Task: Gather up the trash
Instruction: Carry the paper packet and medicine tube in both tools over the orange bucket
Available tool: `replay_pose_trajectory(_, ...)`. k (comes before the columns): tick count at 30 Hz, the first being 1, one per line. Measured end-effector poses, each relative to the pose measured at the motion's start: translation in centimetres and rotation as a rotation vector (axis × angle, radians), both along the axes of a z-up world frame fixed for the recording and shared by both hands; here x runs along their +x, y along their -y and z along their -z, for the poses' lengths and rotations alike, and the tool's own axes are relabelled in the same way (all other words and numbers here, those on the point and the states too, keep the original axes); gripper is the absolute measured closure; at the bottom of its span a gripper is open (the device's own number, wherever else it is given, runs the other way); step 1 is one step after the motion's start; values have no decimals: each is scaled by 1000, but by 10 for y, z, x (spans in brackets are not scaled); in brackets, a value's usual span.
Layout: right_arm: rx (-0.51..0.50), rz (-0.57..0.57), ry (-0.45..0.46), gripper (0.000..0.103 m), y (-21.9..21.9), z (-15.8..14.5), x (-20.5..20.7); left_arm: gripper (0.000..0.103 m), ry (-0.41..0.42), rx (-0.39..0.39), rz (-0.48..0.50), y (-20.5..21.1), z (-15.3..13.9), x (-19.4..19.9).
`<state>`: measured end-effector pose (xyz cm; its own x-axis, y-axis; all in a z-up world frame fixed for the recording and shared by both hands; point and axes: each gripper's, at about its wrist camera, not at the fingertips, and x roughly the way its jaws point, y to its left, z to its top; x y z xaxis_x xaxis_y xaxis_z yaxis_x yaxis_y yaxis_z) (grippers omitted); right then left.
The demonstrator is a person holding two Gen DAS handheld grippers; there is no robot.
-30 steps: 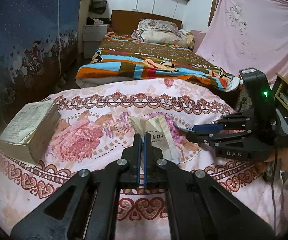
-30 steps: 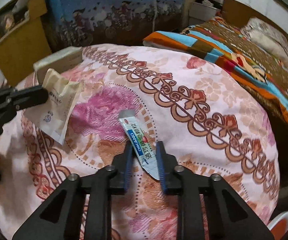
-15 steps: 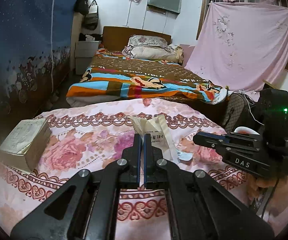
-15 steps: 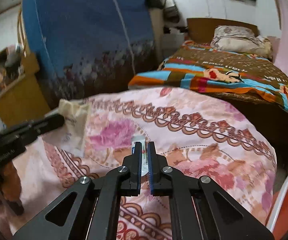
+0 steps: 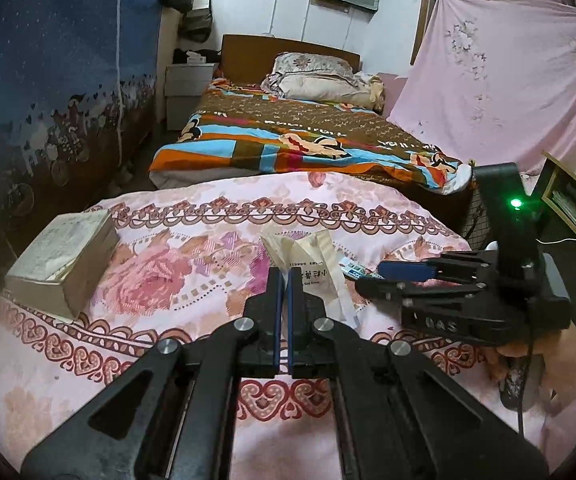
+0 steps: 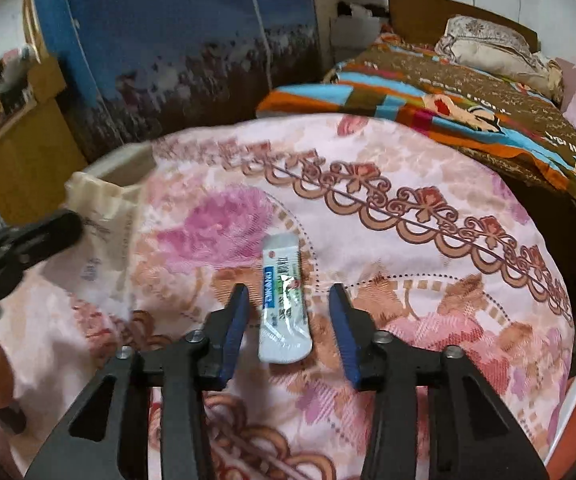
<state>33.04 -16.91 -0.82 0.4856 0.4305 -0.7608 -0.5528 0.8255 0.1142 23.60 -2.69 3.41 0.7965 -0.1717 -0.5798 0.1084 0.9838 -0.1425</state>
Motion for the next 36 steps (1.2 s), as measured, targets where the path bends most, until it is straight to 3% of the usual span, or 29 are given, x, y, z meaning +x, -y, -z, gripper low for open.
replay_pose_trajectory(1,-2,-4,-4,83,-1,1,2,103,0,-1,0,0,1,0)
replay_pose_trajectory(7,79,46,45,85,19,-8,-11,103,28,-14,16,5,-2,-4)
replay_pose_trajectory(15,324,333,432,84,103,-67,-103,103,178,-50,141,51,-30,-22)
replay_pose_trajectory(20,327,529,652,84,150,-94,-163,103,296,-103,259,97,-52,-35)
replay_pose_trajectory(23,311,626,727,84,175,-103,-186,103,344,-126,329,124,-62,-42)
replay_pose_trajectory(30,263,798,763,83,221,-104,-205,103,380,-122,477,183,-68,-49)
replay_pose_trajectory(36,227,920,718,82,255,-92,-205,103,331,-109,555,220,-59,-42)
